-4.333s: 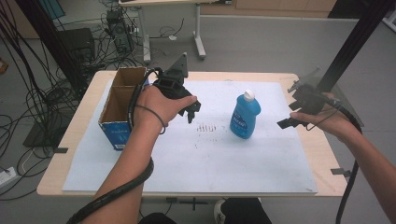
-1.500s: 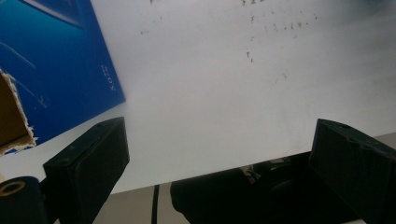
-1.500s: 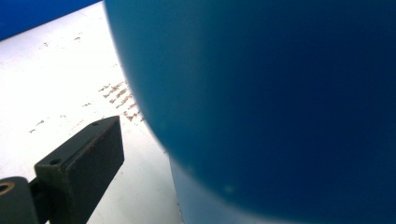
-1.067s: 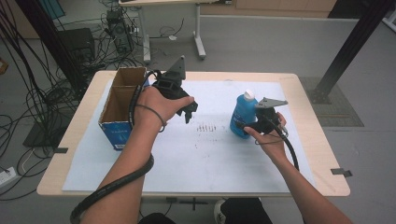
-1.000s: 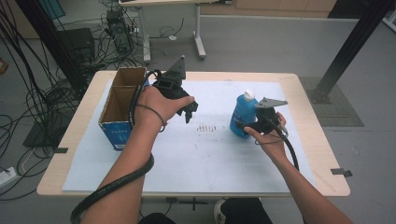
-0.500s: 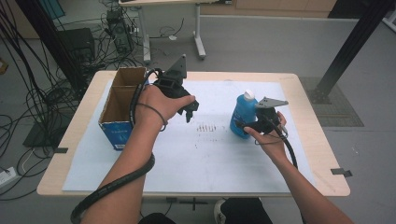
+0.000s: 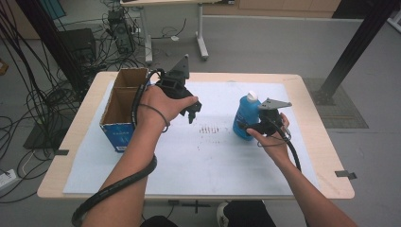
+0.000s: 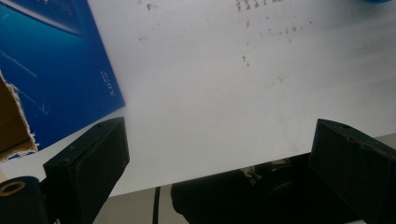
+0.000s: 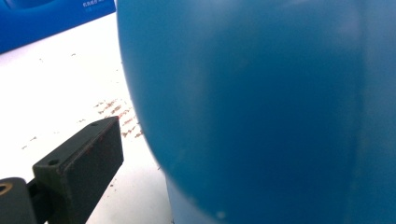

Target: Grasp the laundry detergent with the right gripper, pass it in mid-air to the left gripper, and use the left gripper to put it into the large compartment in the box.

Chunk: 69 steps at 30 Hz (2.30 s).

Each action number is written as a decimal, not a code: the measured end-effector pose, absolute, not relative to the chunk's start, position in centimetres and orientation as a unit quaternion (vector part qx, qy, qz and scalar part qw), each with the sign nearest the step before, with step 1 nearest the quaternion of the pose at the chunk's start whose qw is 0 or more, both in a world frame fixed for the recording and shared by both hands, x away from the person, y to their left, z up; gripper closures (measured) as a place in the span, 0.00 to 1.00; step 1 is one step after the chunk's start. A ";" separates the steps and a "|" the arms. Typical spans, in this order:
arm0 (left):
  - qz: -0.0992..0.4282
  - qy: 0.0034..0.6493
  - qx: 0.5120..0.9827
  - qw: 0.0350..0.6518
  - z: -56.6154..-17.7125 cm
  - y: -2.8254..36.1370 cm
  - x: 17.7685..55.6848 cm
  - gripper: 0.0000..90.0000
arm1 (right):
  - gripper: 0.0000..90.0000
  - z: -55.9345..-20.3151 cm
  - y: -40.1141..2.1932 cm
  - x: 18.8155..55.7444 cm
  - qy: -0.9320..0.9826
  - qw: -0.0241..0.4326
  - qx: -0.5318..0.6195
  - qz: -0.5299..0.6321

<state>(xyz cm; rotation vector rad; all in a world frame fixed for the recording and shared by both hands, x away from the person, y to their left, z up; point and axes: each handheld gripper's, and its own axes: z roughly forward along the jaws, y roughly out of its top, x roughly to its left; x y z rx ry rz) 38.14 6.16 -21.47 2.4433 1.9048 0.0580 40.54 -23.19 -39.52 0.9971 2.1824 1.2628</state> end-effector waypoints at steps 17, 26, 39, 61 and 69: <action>0.019 0.613 0.789 0.025 -21.4 6.1 38.0 0.06 | 0.02 -39.4 -23.1 40.4 0.784 0.217 0.356 0.460; 0.022 0.613 0.789 0.021 -21.4 6.1 38.0 0.06 | 0.02 -39.3 -23.1 40.4 0.784 0.220 0.355 0.459; 0.023 0.613 0.789 0.020 -21.4 6.2 38.0 0.06 | 0.02 -39.4 -23.0 40.5 0.784 0.221 0.354 0.460; 0.026 0.613 0.789 0.020 -21.1 6.0 37.9 0.06 | 0.02 -39.4 -22.9 40.4 0.784 0.222 0.353 0.460; 0.027 0.611 0.791 0.018 -21.0 5.9 38.0 0.06 | 0.02 -39.4 -22.9 40.4 0.784 0.222 0.354 0.460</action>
